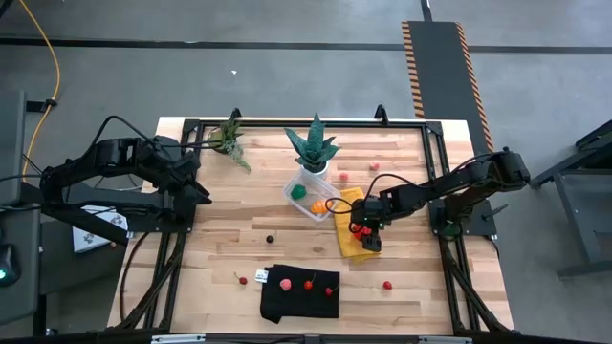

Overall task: Pick and placing Produce into tupperware
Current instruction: Put the red apple into the transparent container

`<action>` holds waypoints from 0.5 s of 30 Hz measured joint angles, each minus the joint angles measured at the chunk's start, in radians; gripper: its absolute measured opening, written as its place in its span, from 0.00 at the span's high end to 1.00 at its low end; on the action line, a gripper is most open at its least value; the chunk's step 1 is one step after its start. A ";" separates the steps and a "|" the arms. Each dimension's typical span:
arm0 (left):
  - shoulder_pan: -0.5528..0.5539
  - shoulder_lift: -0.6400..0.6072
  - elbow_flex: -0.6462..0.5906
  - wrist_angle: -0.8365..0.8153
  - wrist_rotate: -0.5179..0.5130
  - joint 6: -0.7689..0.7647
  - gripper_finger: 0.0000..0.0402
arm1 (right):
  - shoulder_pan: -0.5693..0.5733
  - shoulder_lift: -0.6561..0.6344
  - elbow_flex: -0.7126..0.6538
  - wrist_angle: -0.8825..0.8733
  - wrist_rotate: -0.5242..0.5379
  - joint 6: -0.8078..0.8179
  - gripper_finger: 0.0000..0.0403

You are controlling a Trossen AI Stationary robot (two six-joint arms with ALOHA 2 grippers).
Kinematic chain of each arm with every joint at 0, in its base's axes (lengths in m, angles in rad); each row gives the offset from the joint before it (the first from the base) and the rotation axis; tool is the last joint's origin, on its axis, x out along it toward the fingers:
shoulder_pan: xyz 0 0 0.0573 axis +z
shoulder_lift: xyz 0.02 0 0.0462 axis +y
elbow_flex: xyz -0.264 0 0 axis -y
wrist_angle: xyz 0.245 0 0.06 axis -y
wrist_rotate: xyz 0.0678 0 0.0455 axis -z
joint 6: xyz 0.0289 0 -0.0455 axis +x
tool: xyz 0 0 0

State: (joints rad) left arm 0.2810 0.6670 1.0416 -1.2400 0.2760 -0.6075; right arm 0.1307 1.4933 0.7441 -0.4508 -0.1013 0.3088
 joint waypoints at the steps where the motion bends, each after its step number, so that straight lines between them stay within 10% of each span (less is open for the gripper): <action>1: 0.000 0.000 0.000 0.000 0.000 0.000 0.58 | 0.000 0.000 0.000 0.000 0.000 0.000 0.30; 15: 0.000 0.000 0.000 0.003 0.000 0.000 0.58 | 0.000 0.000 0.005 0.006 0.002 0.011 0.33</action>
State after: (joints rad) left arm 0.2811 0.6670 1.0418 -1.2373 0.2756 -0.6078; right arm 0.1307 1.4933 0.7492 -0.4452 -0.0990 0.3193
